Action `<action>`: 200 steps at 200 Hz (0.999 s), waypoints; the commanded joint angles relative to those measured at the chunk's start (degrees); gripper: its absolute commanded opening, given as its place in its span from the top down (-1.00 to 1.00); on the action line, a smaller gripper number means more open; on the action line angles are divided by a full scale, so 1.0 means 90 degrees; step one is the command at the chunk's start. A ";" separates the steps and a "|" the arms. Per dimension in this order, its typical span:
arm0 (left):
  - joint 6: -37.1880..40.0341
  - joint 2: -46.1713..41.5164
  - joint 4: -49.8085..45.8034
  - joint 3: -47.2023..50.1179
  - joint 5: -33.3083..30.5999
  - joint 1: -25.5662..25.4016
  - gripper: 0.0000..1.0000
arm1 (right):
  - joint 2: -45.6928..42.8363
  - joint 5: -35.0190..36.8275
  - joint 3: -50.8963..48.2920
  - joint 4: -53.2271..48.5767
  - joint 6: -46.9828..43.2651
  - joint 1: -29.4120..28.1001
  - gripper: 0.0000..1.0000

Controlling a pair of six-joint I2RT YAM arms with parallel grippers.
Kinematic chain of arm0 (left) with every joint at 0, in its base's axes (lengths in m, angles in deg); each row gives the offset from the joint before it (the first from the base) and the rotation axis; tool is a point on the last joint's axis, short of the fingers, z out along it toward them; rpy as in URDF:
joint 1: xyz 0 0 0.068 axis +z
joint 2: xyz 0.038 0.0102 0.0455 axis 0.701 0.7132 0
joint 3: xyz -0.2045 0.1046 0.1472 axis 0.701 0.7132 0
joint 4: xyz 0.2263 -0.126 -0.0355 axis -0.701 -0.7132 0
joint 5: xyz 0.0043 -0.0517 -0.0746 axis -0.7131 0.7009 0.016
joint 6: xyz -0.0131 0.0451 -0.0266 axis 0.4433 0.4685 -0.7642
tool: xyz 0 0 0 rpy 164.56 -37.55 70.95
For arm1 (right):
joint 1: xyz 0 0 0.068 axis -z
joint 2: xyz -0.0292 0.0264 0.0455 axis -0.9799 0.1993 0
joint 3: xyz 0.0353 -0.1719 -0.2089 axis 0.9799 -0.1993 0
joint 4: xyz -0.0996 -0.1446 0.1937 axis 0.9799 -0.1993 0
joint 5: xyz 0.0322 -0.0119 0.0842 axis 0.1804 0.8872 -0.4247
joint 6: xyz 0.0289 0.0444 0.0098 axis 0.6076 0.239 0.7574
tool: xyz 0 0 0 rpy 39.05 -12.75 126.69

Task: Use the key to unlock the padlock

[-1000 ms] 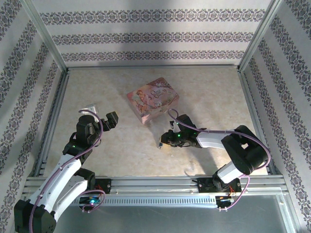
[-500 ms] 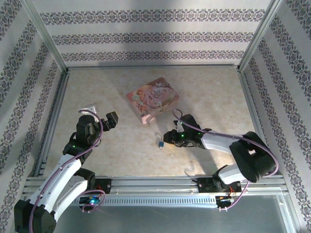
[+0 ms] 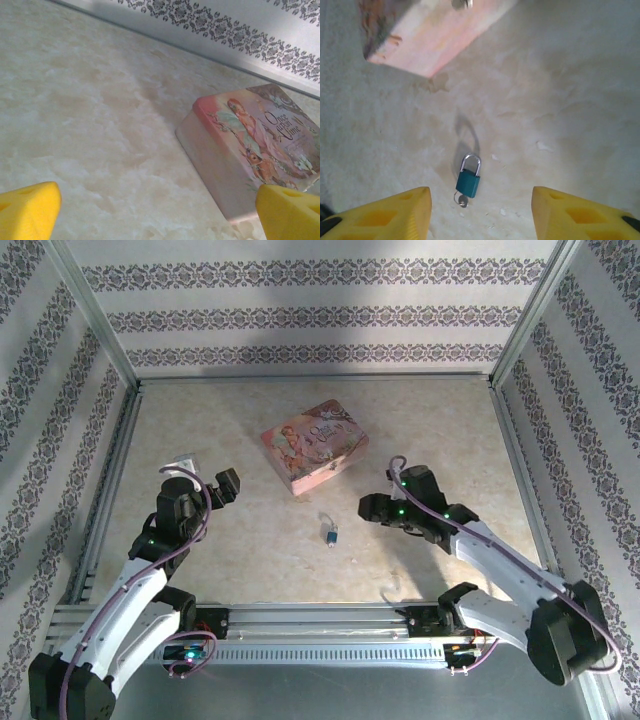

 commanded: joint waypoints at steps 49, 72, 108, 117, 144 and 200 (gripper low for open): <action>0.0317 -0.0422 -0.0111 0.0038 -0.1109 0.0065 -0.99 | -0.1302 0.0718 0.0260 -0.0786 -0.1051 0.0957 -0.41; 0.0504 -0.0522 -0.0174 0.0039 -0.1210 0.0064 -0.99 | -0.1572 0.0650 0.0216 -0.0683 -0.1254 0.1376 -0.55; 0.0745 -0.0581 -0.0330 0.0000 -0.1479 0.0078 -0.99 | -0.1735 0.0518 0.0115 -0.0511 -0.1538 0.2001 -0.79; 0.0766 -0.0590 -0.0336 0.0015 -0.1556 0.0074 -0.99 | -0.1753 0.0544 0.0064 -0.0397 -0.1598 0.2129 -0.87; 0.0803 -0.0584 -0.0319 0.0087 -0.1738 0.0086 -0.99 | -0.1755 0.0707 -0.0226 0.0210 -0.1839 0.2375 -0.97; 0.0912 -0.0556 0.0037 0.0349 -0.1905 0.0126 -0.99 | -0.1289 0.1666 -0.0938 0.1751 -0.2330 0.2694 -0.97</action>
